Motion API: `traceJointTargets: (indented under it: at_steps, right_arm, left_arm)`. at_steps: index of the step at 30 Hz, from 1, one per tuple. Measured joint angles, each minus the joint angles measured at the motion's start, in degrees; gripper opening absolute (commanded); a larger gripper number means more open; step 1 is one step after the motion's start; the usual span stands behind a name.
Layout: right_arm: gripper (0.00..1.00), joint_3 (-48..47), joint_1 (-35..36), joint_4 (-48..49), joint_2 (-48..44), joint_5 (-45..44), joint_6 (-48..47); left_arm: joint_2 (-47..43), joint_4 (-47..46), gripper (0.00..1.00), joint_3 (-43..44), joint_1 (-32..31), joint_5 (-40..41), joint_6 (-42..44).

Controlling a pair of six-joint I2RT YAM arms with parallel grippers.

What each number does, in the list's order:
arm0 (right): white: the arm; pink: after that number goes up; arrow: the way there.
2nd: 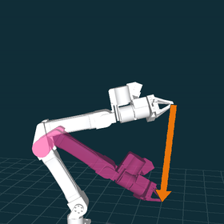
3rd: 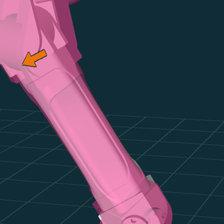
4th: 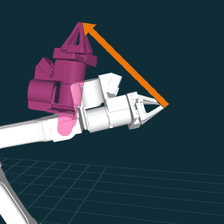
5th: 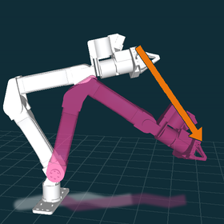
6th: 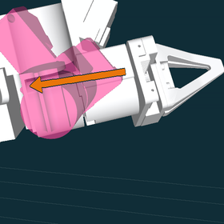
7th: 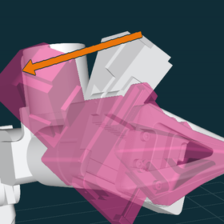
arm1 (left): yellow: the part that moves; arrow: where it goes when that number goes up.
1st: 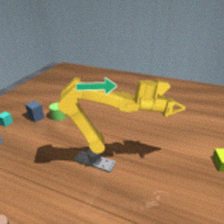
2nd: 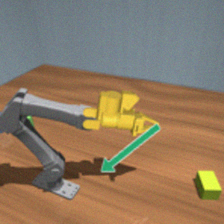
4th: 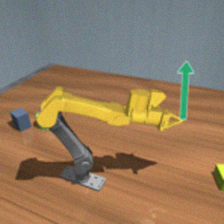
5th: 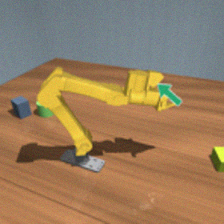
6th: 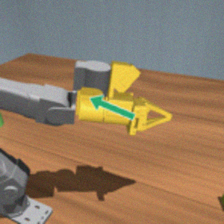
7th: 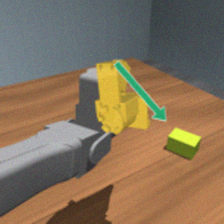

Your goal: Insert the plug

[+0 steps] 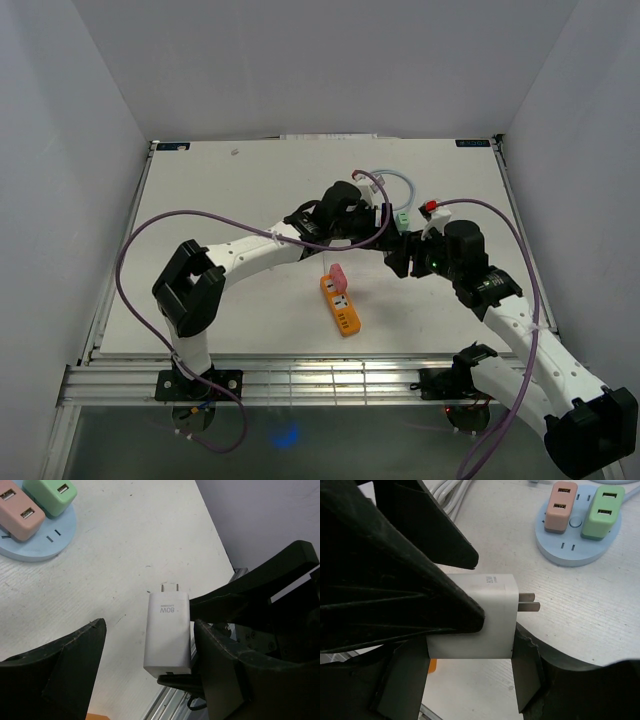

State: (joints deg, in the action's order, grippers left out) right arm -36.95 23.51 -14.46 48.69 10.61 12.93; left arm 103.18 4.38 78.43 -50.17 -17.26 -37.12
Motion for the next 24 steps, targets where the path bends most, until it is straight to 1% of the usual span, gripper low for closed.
traceJointTargets:
  at_steps: [2, 5, 6, 8, 9, 10, 13, 16, 17, 18, 19, 20, 21, 24]
  right_arm:
    - [0.49, 0.0, 0.3, 0.0, 0.0, -0.1, -0.1]
    - [0.49, 0.0, 0.5, -0.1, -0.2, -0.2, -0.1]
    - [0.49, 0.0, 0.6, -0.2, -0.3, -0.3, -0.1]
    - [0.5, 0.0, 0.7, -0.2, -0.3, -0.4, -0.2]
    - [0.51, 0.0, 0.7, -0.2, -0.3, -0.4, -0.3]
    - [0.52, 0.0, 0.7, -0.2, -0.4, -0.4, -0.3]
    - [0.61, 0.0, 0.8, -0.3, -0.5, -0.6, -0.3]
    - [0.82, 0.0, 0.8, 0.0, -0.7, -0.8, -0.1]
    - [0.95, 0.0, 0.9, 0.0, -0.7, -0.9, 0.0]
    - [0.99, 0.0, 0.9, 0.1, -0.8, -1.0, 0.1]
    - [0.92, 0.0, 0.9, 0.1, -0.8, -1.0, 0.0]
    - [0.9, 0.1, 0.9, 0.1, -0.8, -1.0, 0.1]
    - [0.89, 0.1, 0.9, 0.1, -0.8, -0.8, 0.2]
    - [0.89, 0.1, 1.0, 0.3, -1.1, -0.5, 0.7]
  left_arm:
    - [0.7, 0.2, 0.79, 0.2, 0.0, 0.0, -0.3]
    - [1.3, 0.3, 0.67, 0.8, -0.1, -0.9, -1.0]
    - [1.4, 0.2, 0.58, 0.9, -0.2, -1.2, -1.2]
    - [1.4, -0.2, 0.5, 1.1, -0.5, -2.3, -1.7]
    - [1.4, -0.5, 0.45, 1.2, -0.7, -2.6, -1.7]
    - [1.4, -0.8, 0.33, 1.2, -0.8, -2.8, -1.9]
    - [1.4, -1.4, 0.15, 1.2, -0.8, -3.2, -1.9]
    - [1.4, -1.8, 0.08, 1.2, -0.8, -3.6, -1.9]
    - [1.4, -1.8, 0.06, 1.2, -0.8, -3.7, -1.7]
    - [1.4, -1.8, 0.05, 1.2, -0.7, -3.8, -1.7]
    - [1.4, -1.7, 0.04, 1.2, -0.7, -3.7, -1.5]
    - [1.4, -1.5, 0.02, 1.2, -0.7, -3.5, -1.0]
    - [1.4, -1.3, 0.0, 1.2, -0.7, -3.1, -0.6]
    - [0.9, 0.9, 0.0, 1.2, -0.8, -1.2, 1.5]
